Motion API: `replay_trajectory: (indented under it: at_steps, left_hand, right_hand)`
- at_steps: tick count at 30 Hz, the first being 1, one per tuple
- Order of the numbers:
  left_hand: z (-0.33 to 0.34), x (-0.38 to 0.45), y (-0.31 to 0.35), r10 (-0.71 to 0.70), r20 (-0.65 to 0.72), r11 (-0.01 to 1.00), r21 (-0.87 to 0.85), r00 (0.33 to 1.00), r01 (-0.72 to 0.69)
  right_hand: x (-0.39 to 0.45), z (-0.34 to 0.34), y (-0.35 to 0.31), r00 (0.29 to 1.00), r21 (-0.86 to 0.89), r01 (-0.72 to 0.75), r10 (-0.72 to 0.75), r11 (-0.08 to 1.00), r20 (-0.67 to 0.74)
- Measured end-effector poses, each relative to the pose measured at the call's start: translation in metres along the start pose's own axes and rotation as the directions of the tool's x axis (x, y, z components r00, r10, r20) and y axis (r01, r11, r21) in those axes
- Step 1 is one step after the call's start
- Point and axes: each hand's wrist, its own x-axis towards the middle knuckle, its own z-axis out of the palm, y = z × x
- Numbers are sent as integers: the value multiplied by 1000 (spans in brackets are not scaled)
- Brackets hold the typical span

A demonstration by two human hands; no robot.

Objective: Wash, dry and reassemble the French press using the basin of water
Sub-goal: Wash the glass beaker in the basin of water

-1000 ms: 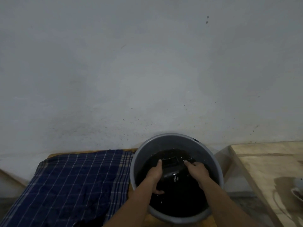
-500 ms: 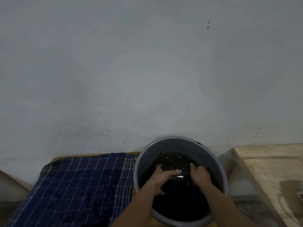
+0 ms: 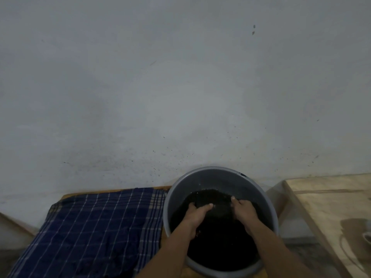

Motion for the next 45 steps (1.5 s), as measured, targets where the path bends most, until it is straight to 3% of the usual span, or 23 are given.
replay_trajectory:
  at_steps: [5, 9, 11, 14, 16, 19, 21, 23, 26, 28, 30, 33, 36, 40, 45]
  left_hand:
    - [0, -12, 2, -115, -48, 989, 87, 992, 119]
    - [2, -6, 0, -29, 53, 970, 243, 998, 15]
    - [2, -8, 1, 9, 64, 969, 247, 998, -24]
    - [1, -6, -2, -91, 15, 987, 138, 996, 88]
    - [0, -6, -3, -152, 7, 981, 125, 988, 150]
    - [-2, -4, -2, -132, 21, 984, 127, 991, 128]
    - [-2, -4, -1, -80, 16, 991, 107, 997, 78]
    - [-3, -8, 0, -120, 5, 993, 14, 993, 120]
    - [-7, -16, 2, -247, -22, 967, -71, 969, 245]
    - [-7, -11, 0, -228, 9, 968, -105, 974, 228]
    - [-4, 1, -4, -156, 13, 984, -83, 988, 156]
    - [-2, 32, -16, -62, -4, 997, -39, 998, 62]
    - [-1, -16, 2, -71, 12, 997, -31, 997, 72]
    - [-4, -20, 1, -176, -3, 984, 6, 984, 176]
    - [0, -14, 0, -114, 2, 992, 56, 993, 114]
  right_hand:
    - [-1, -1, 0, 986, -33, -146, 148, 989, 77]
    - [4, -6, 2, 968, 101, -248, 240, 964, 78]
    - [9, -8, 3, 970, 152, -243, 237, 958, 60]
    - [1, -5, 1, 977, 135, -213, 206, 968, 63]
    - [-6, -3, -1, 980, 57, -199, 198, 978, 25]
    - [-9, -5, -2, 985, -72, -174, 173, 982, -27]
    - [-8, -5, -2, 982, 18, -191, 191, 981, 17]
    - [-10, -6, -6, 980, 118, -196, 189, 974, 66]
    - [-7, -4, -1, 982, 56, -157, 150, 986, 114]
    - [-7, -4, 3, 993, 0, -106, 106, 994, 60]
    - [-4, -4, 10, 995, -53, -99, 99, 994, 1]
    - [-8, -2, 8, 992, -48, -118, 120, 992, 36]
    - [-12, -2, 4, 995, -41, -92, 93, 995, 40]
    - [-16, -3, 5, 997, -255, -77, 71, 964, -29]
    - [-18, -2, 2, 989, -256, -111, 82, 960, -123]
